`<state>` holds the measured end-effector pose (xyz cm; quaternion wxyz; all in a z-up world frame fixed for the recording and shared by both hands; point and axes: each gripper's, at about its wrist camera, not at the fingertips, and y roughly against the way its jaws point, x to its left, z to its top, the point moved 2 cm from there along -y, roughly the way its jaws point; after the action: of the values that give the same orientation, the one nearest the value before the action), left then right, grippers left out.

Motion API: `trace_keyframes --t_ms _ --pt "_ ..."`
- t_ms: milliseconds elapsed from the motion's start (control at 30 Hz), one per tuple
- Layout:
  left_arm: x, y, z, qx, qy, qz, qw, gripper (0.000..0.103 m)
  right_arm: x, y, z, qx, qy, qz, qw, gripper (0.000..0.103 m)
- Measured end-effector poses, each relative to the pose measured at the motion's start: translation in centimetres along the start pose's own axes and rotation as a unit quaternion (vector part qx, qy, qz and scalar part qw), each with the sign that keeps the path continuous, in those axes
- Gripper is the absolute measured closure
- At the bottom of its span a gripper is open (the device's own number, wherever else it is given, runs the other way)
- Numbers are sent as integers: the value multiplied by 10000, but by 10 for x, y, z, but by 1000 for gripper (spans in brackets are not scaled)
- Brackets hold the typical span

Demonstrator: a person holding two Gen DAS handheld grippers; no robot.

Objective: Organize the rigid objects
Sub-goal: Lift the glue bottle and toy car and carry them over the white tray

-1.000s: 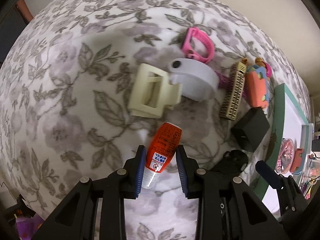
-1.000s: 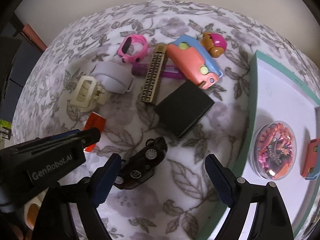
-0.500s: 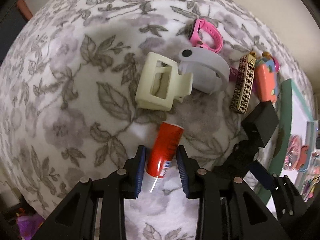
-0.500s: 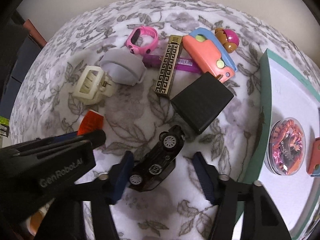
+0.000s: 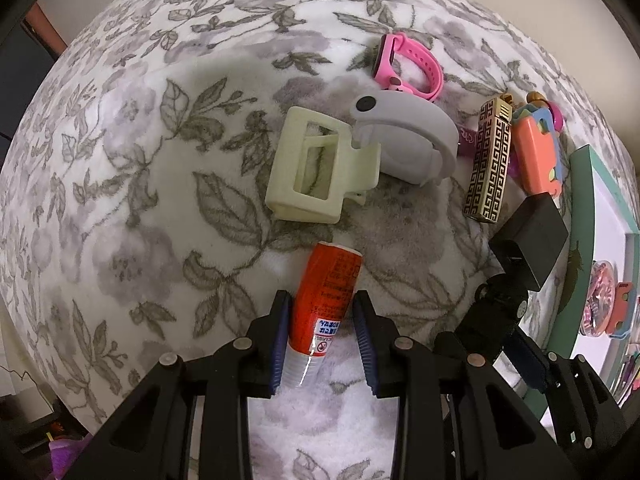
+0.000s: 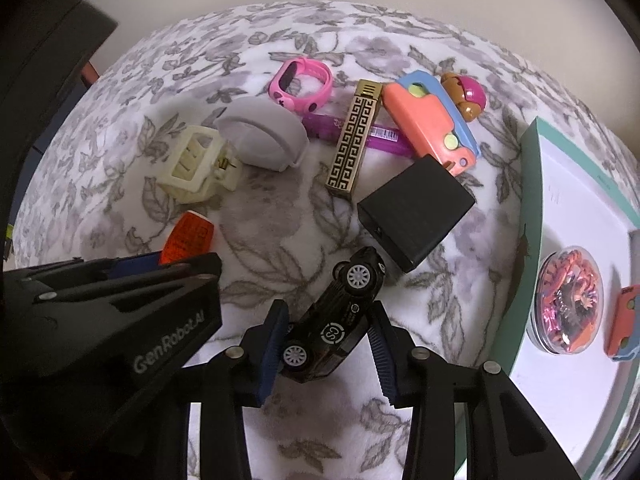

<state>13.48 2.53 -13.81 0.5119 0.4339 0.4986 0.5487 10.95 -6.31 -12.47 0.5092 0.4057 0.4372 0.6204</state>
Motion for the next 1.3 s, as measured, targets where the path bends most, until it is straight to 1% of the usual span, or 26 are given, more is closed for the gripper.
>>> trace_keyframes --t_ms 67,100,200,367,533,600,867,1067,1300 --pt "1 -2 1 6 10 -10 10000 70 2 1 0 -19 -10 9 10000 62" --pt "-1 -2 2 8 5 -6 10000 71 0 3 0 -26 -27 14 10000 66" --pt "-2 -3 3 8 27 -10 10000 72 -5 7 3 -81 -107 18 9999 71" --pt "10 4 5 -21 194 -111 9997 73 -16 9 5 -70 -261 56 9996 71" --pt "14 20 10 -237 254 -148 9993 73 -32 18 9 -204 -388 139 9989 72" --pt "16 28 13 -328 287 -204 9988 73 -39 23 12 -258 -460 177 9985 73" --pt "22 60 19 -690 337 -436 9961 73 -54 38 14 -405 -702 347 9961 74" --pt "15 76 19 -883 351 -613 9936 73 -63 61 21 -697 -816 448 9932 74" --pt "1 93 19 -1064 294 -888 9899 73 -76 88 26 -1012 -947 437 9894 74"
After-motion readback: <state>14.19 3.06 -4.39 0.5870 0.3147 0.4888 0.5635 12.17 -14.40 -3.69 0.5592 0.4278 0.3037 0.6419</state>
